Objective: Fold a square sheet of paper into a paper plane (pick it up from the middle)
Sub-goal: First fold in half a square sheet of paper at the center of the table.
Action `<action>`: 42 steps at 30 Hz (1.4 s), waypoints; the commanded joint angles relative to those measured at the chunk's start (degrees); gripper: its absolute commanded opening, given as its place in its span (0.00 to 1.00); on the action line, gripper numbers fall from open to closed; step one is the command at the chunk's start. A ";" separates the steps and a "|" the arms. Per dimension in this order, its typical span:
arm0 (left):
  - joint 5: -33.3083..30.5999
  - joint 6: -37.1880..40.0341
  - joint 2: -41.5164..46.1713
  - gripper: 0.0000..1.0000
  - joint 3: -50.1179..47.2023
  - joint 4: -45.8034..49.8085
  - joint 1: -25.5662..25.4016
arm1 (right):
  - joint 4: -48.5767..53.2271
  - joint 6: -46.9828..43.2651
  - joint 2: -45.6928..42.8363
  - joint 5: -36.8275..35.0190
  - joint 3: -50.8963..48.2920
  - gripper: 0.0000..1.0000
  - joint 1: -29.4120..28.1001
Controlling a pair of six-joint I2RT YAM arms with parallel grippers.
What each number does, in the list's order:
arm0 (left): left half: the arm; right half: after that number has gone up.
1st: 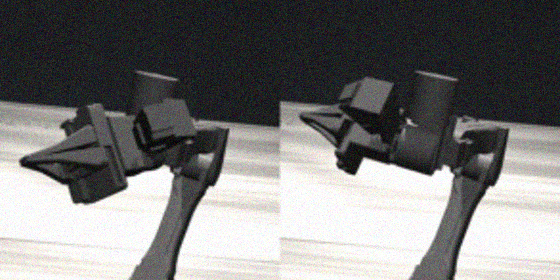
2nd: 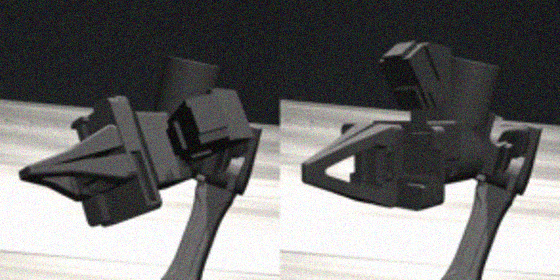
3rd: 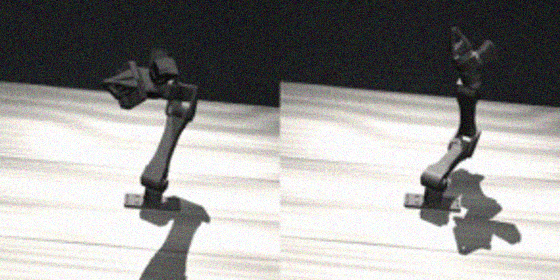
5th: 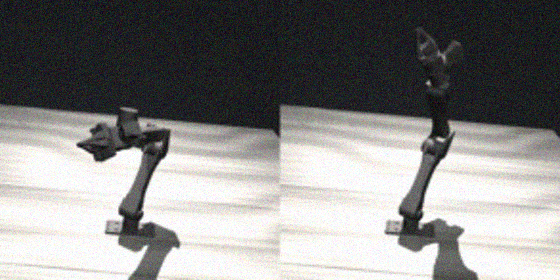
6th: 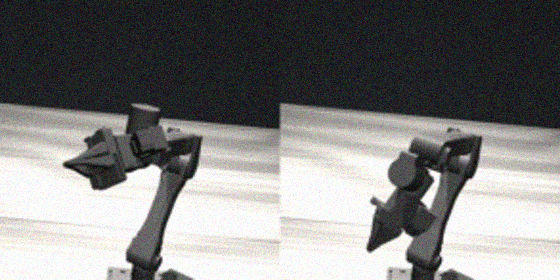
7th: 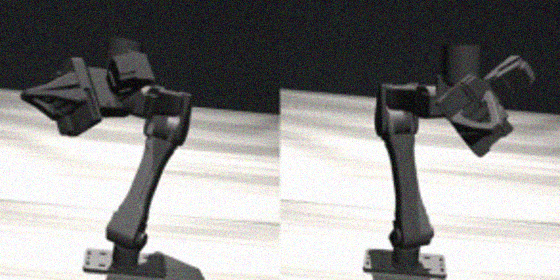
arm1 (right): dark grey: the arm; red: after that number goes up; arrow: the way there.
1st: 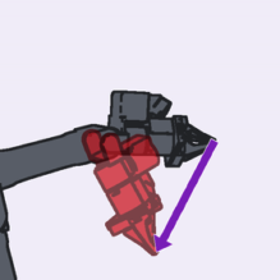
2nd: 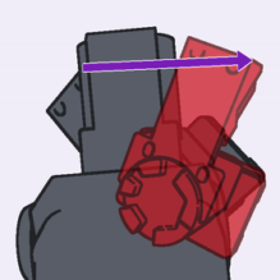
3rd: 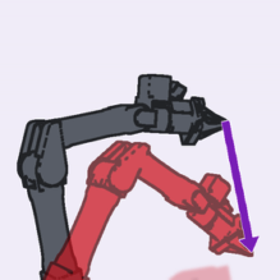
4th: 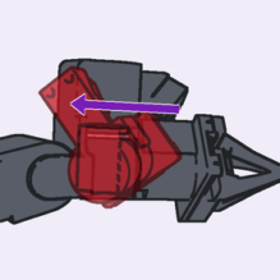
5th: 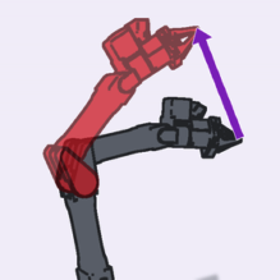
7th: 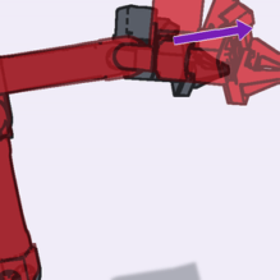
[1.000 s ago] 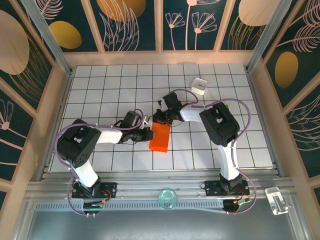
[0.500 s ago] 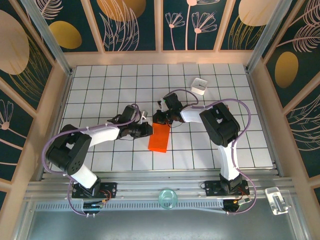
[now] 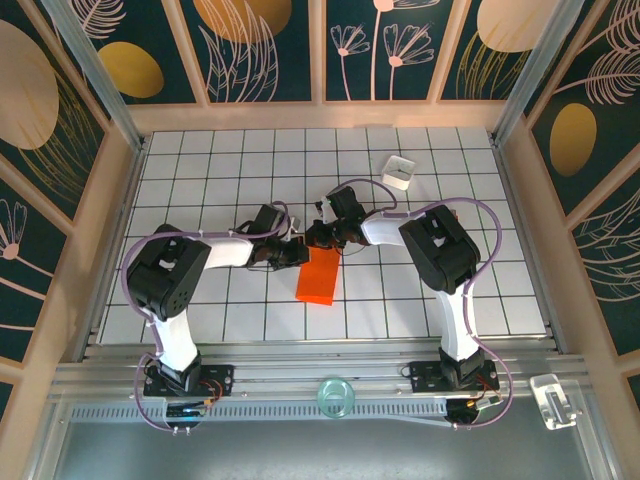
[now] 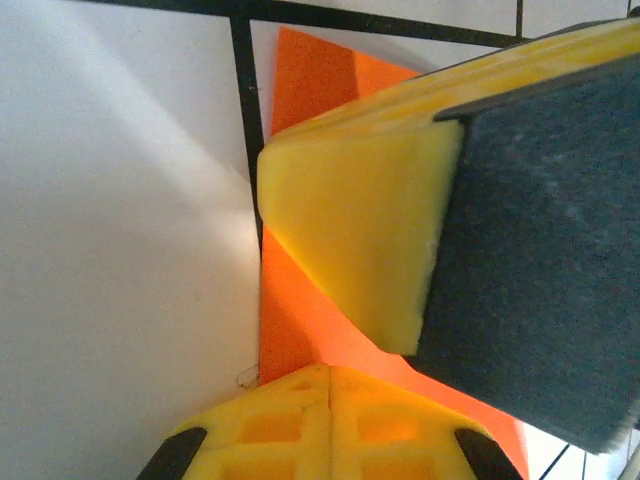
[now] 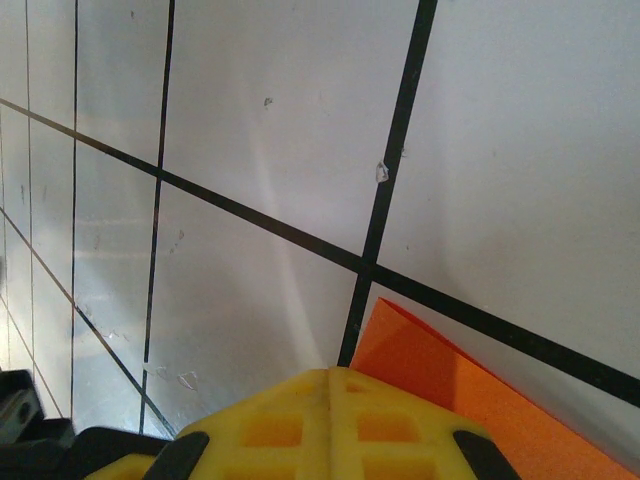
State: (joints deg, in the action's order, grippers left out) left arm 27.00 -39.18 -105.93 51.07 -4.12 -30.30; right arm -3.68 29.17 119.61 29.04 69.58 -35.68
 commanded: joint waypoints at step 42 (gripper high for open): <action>5.87 1.00 12.80 0.00 -21.97 5.79 -7.74 | 7.11 -1.44 3.59 -8.56 -1.16 0.00 0.90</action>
State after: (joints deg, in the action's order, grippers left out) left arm 29.56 -36.51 -92.68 32.91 -9.08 -36.05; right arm -3.27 28.84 119.61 28.62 69.73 -35.68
